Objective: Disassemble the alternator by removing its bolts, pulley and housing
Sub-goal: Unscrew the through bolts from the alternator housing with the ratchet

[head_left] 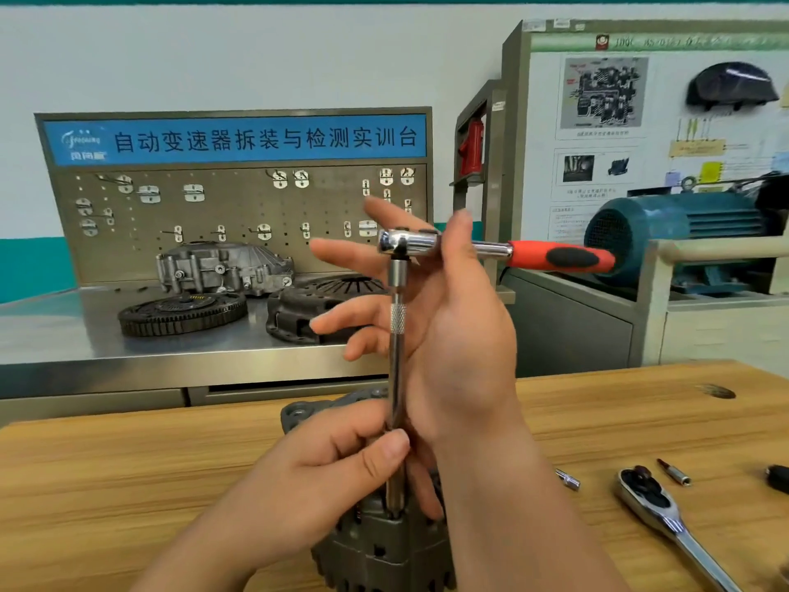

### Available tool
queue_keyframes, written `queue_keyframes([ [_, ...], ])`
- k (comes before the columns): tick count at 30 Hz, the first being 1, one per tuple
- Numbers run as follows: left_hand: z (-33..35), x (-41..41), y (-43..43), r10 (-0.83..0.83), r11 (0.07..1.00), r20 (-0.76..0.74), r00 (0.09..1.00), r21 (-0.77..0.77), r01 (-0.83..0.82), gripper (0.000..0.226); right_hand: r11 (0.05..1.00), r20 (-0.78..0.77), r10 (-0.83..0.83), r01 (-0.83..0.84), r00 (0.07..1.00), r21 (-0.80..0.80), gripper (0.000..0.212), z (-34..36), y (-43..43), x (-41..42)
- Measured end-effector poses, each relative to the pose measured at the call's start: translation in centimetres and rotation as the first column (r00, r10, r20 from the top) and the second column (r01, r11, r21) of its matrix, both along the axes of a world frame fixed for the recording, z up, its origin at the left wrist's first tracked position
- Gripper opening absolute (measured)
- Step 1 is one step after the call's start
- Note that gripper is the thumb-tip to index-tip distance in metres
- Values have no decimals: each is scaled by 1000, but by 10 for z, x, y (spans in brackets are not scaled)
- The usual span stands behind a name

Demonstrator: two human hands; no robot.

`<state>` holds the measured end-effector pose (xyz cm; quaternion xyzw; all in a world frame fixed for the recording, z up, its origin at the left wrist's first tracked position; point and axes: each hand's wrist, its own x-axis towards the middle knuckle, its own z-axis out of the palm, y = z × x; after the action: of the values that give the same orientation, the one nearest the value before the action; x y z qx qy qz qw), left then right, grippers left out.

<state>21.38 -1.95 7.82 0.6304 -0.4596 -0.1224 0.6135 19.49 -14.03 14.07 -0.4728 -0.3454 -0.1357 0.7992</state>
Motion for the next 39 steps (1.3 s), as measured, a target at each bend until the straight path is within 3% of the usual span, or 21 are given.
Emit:
queue_keyframes([
  [4, 0, 1, 1, -11, 1000, 8, 1000, 4, 11, 33, 1000, -45, 2, -2, 999, -2, 69, -1, 1, 2],
  [7, -4, 3, 1, 2, 1000, 20, 1000, -16, -2, 38, 984, 95, -175, 179, 980, -26, 52, -4, 6, 1],
  [10, -5, 2, 0, 18, 999, 56, 998, -47, -15, 26, 916, 323, -373, 400, 870, -19, 28, -3, 9, -2],
  [14, -3, 1, -2, 65, 998, 102, 993, -33, -62, 17, 827, 487, -478, 561, 731, -31, 35, -4, 9, 0],
  [16, -2, -1, -2, 61, 998, 106, 992, -38, -57, 17, 863, 428, -442, 504, 788, -39, 36, -5, 11, 0],
  [20, -3, 0, -2, 54, 998, 44, 998, -45, -52, 36, 971, 181, -229, 237, 956, -27, 38, -5, 10, -1],
  [25, -4, 2, 1, 24, 1000, -12, 1000, -19, -24, 45, 988, -48, -143, 145, 989, 57, 64, -3, 4, 3],
  [28, -4, 4, 0, 38, 999, -2, 999, -12, -38, 46, 964, 15, -265, 265, 964, 25, 54, -5, 5, 3],
  [31, -5, 3, -1, 73, 997, 23, 997, -30, -72, 33, 891, 249, -442, 453, 862, 13, 27, -5, 9, 1],
  [33, -5, 2, -2, 97, 995, 40, 994, -35, -96, 20, 843, 402, -505, 536, 764, 42, 26, -4, 10, 0],
  [35, -4, 1, -2, 88, 996, 40, 995, -35, -87, 23, 811, 469, -530, 584, 706, 37, 32, -4, 11, 0],
  [37, -2, -1, -2, 60, 997, 32, 998, -41, -58, 18, 833, 434, -507, 552, 745, 26, 34, -5, 12, 1],
  [39, -2, -2, -2, 45, 998, 34, 998, -50, -43, 20, 910, 320, -394, 415, 862, 2, 31, -6, 12, -1],
])
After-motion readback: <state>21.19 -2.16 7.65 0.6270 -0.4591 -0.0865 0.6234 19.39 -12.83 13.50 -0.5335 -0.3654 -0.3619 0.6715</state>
